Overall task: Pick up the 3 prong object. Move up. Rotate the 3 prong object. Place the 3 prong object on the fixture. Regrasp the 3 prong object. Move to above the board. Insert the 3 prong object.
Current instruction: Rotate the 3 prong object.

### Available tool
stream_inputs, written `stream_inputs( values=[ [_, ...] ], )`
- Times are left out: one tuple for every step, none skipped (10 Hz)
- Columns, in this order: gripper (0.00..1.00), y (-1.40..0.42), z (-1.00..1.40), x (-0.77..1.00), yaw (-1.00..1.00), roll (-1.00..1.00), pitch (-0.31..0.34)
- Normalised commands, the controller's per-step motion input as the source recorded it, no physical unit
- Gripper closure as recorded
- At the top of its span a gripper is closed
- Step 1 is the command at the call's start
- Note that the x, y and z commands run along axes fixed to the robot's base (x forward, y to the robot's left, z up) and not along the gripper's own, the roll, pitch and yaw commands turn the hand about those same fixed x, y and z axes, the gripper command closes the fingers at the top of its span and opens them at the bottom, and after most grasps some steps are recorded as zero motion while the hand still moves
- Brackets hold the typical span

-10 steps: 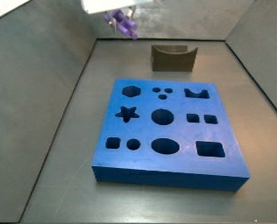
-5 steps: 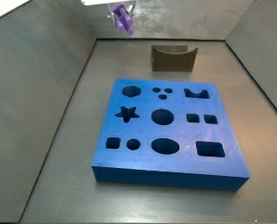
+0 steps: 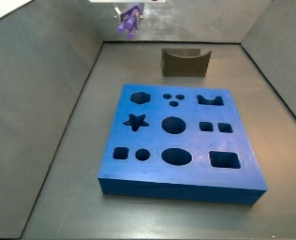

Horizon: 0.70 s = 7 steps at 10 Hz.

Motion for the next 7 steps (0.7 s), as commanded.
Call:
stream_inputs(
  values=[
    [1.00,0.02,-0.04,0.03,-1.00,0.00,-0.004],
    [1.00,0.02,-0.04,0.03,-1.00,0.00,-0.004],
    [1.00,0.02,-0.04,0.03,-1.00,0.00,-0.004],
    [1.00,0.02,-0.04,0.03,-1.00,0.00,-0.004],
    [1.00,0.02,-0.04,0.03,-1.00,0.00,-0.004],
    [1.00,0.02,-0.04,0.03,-1.00,0.00,-0.004],
    [1.00,0.02,-0.04,0.03,-1.00,0.00,-0.004]
  ],
)
